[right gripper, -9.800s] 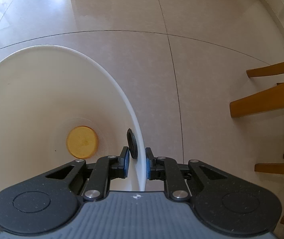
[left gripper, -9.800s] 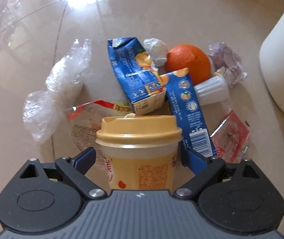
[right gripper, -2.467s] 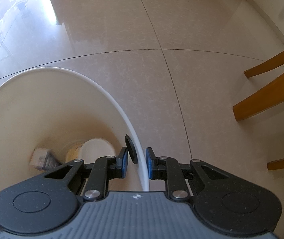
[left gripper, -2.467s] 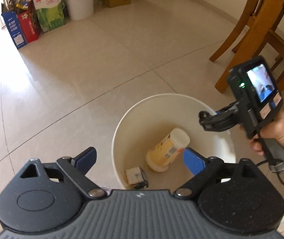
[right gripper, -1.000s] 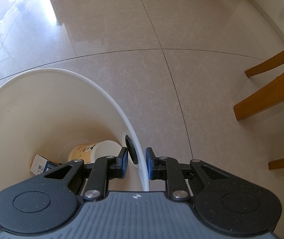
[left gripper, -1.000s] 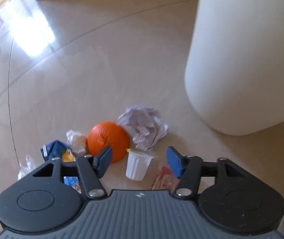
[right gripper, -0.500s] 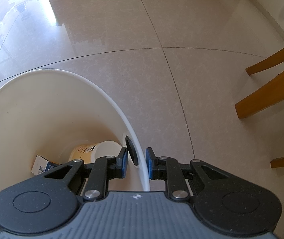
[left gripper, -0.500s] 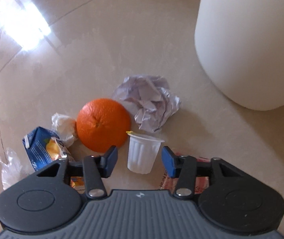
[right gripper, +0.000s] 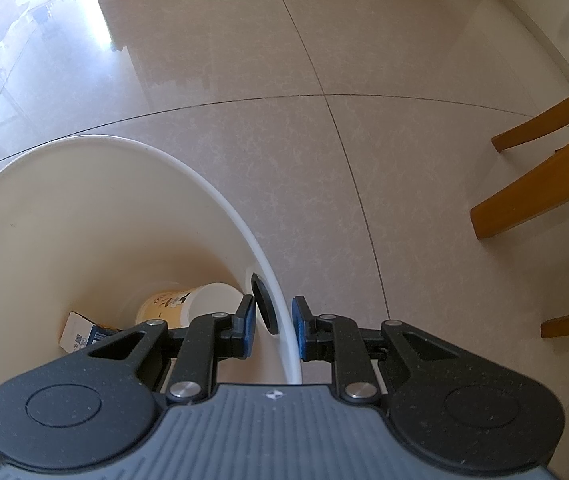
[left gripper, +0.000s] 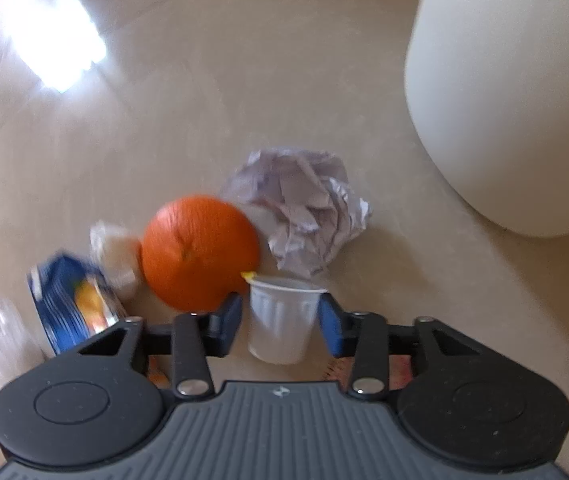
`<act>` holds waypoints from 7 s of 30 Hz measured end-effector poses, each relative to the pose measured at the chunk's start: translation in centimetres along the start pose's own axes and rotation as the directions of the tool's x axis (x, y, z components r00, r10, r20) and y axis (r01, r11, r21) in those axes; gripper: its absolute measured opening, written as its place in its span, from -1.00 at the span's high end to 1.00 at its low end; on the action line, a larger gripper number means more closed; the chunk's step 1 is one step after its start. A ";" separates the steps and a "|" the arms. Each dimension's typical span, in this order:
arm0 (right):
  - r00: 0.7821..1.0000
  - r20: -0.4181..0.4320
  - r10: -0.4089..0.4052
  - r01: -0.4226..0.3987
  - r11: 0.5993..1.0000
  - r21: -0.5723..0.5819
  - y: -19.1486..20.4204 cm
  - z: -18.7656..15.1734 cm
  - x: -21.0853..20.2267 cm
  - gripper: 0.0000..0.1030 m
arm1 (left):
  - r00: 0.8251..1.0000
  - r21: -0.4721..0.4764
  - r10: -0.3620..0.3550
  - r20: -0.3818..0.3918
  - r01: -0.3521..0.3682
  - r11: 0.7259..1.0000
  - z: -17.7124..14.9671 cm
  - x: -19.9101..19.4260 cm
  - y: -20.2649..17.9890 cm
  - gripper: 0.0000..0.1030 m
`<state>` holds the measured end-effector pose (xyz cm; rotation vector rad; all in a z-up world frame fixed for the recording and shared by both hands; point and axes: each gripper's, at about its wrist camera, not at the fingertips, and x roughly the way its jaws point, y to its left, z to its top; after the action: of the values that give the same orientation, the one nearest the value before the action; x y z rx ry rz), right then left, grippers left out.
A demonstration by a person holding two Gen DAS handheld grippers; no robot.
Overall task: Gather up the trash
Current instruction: 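Lower the left gripper to the small white cup and grasp it, then carry the white cup over the wastebasket and open the left gripper, then lower the left gripper to the red-printed snack wrapper and grasp it, then carry the snack wrapper over the wastebasket and open the left gripper, then lower the left gripper to the crumpled white paper and grasp it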
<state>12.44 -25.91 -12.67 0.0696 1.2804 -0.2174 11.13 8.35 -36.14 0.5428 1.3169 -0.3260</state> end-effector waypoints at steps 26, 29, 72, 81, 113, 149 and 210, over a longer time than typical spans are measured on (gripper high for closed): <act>1.000 -0.008 -0.030 0.030 1.000 -0.002 0.8 0.0 0.8 0.54 | 0.999 0.062 -0.023 -0.036 0.026 0.998 2.6 -6.3 1.8 0.33; 1.000 -0.016 -0.022 0.022 1.000 0.014 0.7 0.1 0.9 0.56 | 0.998 0.083 -0.031 -0.050 0.035 0.996 3.3 -8.9 2.0 0.33; 0.998 -0.065 0.001 0.003 0.999 0.052 0.4 -0.2 1.2 0.66 | 0.967 0.265 -0.211 0.144 0.167 0.950 10.7 -27.4 -6.4 -0.63; 0.997 -0.073 0.006 -0.001 0.998 0.062 0.3 0.1 1.2 0.67 | 0.972 0.235 -0.174 0.155 0.135 0.963 9.4 -27.4 -4.7 -0.64; 0.991 -0.071 0.110 -0.099 0.984 0.146 -3.0 0.1 1.3 0.70 | 1.000 -0.002 0.019 -0.008 -0.019 1.000 -4.8 -11.3 -2.1 -0.69; 0.997 0.031 0.074 -0.077 0.993 0.092 -2.5 1.6 1.5 0.57 | 0.992 0.040 0.008 -0.127 -0.003 0.999 -5.7 -2.1 -2.0 0.13; 0.997 0.024 0.070 -0.073 0.992 0.107 -2.5 1.8 1.8 0.56 | 0.976 0.196 -0.111 0.188 0.074 0.978 12.1 -26.8 -3.1 -0.75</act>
<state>14.08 -28.87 -13.67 0.2047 1.2437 -0.2249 13.25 -2.89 -8.83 0.5921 1.1260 -0.5726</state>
